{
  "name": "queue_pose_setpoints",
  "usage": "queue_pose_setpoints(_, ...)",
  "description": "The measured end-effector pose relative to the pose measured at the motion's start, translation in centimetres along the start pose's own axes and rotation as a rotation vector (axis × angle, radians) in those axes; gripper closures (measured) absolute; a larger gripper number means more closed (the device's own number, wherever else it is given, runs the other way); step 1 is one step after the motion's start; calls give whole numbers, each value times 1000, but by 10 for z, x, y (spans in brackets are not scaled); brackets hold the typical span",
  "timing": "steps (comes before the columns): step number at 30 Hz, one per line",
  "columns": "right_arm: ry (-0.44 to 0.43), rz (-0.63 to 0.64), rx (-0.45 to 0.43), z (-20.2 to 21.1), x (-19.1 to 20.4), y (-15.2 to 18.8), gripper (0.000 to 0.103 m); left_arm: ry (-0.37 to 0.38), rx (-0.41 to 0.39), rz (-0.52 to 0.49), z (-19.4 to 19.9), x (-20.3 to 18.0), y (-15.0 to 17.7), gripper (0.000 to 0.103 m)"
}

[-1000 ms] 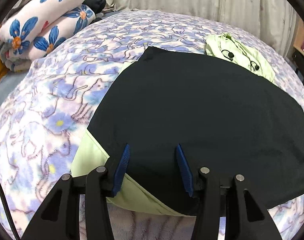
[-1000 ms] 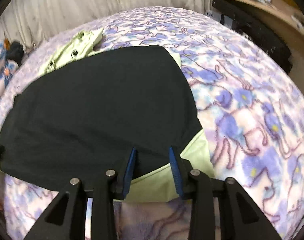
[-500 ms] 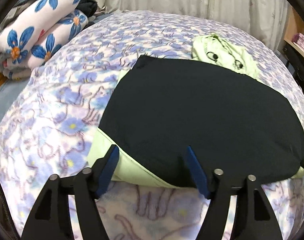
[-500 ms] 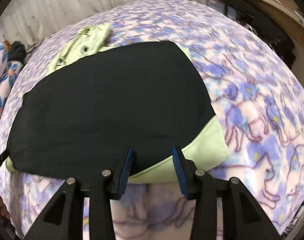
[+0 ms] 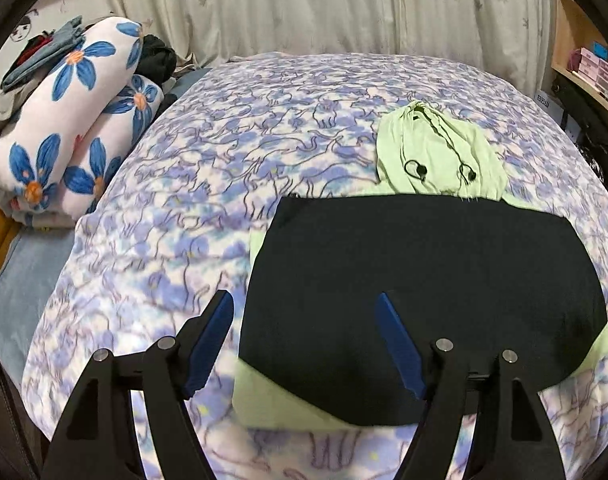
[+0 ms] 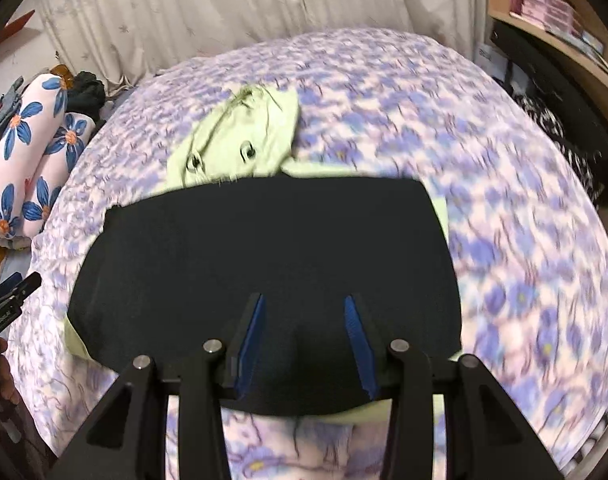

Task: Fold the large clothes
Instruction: 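Grasp the folded bundle edge with both tools and flip it over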

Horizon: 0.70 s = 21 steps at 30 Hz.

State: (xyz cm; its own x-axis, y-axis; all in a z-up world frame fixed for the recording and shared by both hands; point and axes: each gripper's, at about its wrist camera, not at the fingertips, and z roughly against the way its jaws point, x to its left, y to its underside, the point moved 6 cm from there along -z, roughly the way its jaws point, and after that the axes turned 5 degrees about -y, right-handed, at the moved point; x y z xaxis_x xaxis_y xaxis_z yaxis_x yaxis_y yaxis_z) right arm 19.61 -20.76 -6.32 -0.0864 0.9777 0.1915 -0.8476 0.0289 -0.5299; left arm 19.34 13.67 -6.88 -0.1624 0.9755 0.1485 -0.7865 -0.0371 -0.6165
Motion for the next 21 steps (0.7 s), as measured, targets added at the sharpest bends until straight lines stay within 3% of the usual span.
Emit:
queue_pose_setpoints(7,3,34,0,-18,-2,-61,62,17,18,-42,-35,-15,-59,28)
queue_pose_setpoints(12,-18,-21,4,-47,-14,-118,61,41,37,-77,-74,-35,-109,28)
queue_pose_setpoints(17,-75,-87,59,-105,-21,-170,61,59,56,-118,-130,-61,-161,28)
queue_pose_setpoints(21,-69,-113,92,-157,-25,-197,61,91,92,-69,-188,-79,-195,28)
